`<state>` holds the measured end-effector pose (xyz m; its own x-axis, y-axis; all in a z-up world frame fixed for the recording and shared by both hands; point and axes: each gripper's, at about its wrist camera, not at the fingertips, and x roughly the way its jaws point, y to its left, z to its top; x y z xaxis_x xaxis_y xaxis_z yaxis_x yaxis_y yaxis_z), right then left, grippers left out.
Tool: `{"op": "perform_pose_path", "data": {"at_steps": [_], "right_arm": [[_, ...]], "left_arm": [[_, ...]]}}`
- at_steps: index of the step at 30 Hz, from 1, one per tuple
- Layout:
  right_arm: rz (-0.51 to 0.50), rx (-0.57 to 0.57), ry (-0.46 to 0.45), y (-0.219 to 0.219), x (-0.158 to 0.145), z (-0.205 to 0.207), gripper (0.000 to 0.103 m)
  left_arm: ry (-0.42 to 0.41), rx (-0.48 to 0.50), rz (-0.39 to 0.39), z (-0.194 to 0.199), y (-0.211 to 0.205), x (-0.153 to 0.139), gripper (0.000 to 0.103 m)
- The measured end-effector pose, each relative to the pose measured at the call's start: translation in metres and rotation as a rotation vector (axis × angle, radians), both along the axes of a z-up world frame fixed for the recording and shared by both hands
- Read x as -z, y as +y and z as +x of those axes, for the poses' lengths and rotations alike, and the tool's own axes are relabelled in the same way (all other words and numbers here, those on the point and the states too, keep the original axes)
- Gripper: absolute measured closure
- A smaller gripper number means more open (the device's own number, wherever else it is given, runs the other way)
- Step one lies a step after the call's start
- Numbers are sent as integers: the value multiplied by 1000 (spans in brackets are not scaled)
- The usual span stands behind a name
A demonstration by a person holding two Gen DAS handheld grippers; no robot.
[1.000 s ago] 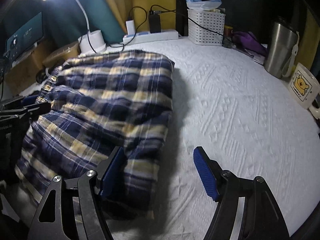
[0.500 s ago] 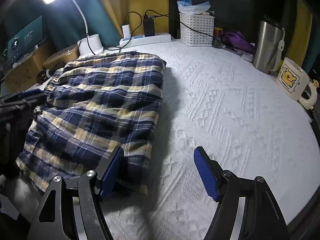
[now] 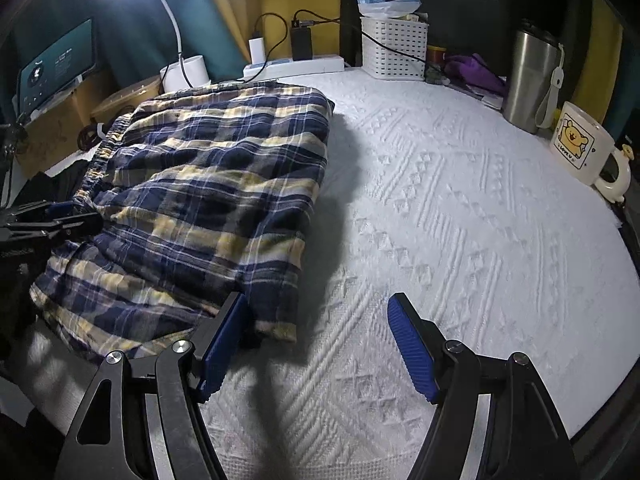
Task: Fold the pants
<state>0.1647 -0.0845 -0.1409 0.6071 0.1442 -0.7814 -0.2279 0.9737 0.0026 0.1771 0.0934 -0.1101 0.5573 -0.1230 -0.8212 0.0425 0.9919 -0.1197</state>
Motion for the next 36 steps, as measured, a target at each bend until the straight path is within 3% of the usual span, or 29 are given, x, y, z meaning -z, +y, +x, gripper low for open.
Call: {"op": "perform_pose_path", "data": {"at_steps": [4,8,14,24,36], "right_arm": [[-6,2,-4,-2,1,-3,29],[-14,5,1,-2,1,-5,29],[-1,33,4,-13,-3,-7,29],[4,54,-33,-22,-22,0,29],[-14,86,-78,-33,-49,29,29]], "left_arm": [[-14,16,69,-4,-2,2,36],[-5,7,83,-5,7,0,33],[-17,-10,49,-9,19,-17,33],[-158,-22,69,-1,22,-66,33],[-187,25,30,32,10,-75,33]]}}
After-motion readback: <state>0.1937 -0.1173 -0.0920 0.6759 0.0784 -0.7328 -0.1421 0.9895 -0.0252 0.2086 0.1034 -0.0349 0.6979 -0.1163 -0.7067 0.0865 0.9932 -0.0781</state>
